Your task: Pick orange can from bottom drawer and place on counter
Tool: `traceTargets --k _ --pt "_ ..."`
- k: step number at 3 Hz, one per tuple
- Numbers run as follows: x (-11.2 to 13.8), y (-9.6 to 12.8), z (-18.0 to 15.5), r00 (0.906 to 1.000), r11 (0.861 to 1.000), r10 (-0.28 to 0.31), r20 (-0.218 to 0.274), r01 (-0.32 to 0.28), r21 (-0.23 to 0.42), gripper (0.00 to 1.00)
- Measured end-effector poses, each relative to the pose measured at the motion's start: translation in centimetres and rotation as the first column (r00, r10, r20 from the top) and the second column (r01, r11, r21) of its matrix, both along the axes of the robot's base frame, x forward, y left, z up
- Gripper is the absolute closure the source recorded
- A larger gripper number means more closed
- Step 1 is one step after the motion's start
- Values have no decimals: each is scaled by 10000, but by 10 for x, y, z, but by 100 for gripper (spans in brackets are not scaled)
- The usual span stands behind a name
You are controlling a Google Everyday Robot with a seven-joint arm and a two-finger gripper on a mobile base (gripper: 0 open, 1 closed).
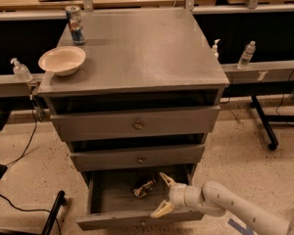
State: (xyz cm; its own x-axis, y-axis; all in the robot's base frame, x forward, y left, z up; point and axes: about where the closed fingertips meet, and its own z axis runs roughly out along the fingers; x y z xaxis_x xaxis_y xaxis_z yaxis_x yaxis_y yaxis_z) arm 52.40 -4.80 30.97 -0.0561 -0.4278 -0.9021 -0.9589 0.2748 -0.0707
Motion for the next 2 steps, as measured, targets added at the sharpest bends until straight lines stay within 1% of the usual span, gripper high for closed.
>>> traceTargets --k 1,2 --pt "27 -13 -42 9967 9918 -676 442 720 -1059 0" --pt "51 -22 -67 9894 9812 -1206 815 1312 -1416 0"
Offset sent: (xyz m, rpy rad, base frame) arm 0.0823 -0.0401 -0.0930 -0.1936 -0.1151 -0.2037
